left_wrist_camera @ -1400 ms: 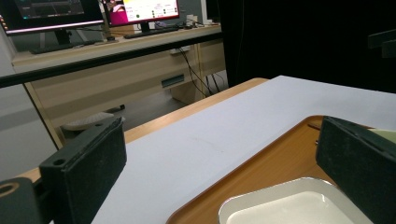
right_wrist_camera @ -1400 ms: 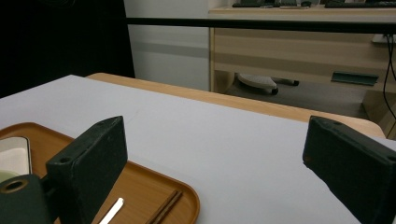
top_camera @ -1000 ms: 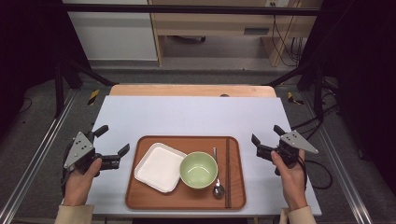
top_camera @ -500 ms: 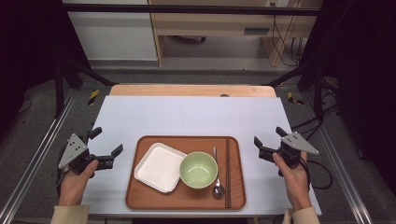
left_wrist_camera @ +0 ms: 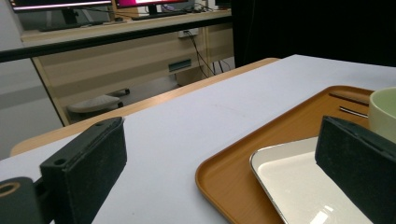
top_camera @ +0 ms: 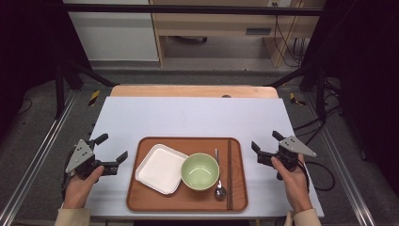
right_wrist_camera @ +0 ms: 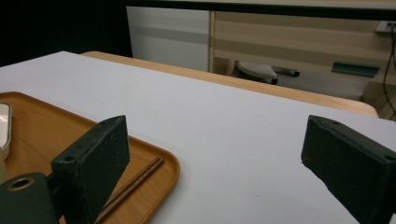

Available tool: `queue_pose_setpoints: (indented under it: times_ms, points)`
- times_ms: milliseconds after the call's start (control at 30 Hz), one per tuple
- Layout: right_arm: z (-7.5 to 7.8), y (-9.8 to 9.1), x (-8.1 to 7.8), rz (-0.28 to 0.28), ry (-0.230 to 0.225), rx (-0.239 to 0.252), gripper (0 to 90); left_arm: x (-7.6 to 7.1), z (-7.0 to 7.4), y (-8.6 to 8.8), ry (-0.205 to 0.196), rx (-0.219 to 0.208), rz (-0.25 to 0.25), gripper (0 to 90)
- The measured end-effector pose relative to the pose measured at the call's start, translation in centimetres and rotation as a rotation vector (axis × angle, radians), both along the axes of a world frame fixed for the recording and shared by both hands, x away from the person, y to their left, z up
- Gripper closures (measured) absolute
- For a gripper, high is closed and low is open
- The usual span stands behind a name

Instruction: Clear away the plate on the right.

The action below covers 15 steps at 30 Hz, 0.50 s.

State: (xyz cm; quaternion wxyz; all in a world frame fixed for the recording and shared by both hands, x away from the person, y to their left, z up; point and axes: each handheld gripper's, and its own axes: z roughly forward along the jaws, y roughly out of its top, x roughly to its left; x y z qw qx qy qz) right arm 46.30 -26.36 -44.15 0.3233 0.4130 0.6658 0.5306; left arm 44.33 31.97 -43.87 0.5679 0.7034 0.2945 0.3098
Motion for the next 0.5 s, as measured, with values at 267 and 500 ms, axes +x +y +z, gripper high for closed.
queue_pose_setpoints:
  times_ms: [267,500]
  points:
    - [-0.7,1.8,-0.1,0.078,0.061,0.052,9.0,-0.5,-1.3,-0.2,0.02,-0.026,-0.028,1.7]
    - [-1.4,3.6,0.0,0.133,0.113,-0.013,8.9,-0.6,-1.9,-1.1,0.034,-0.009,-0.031,1.9]
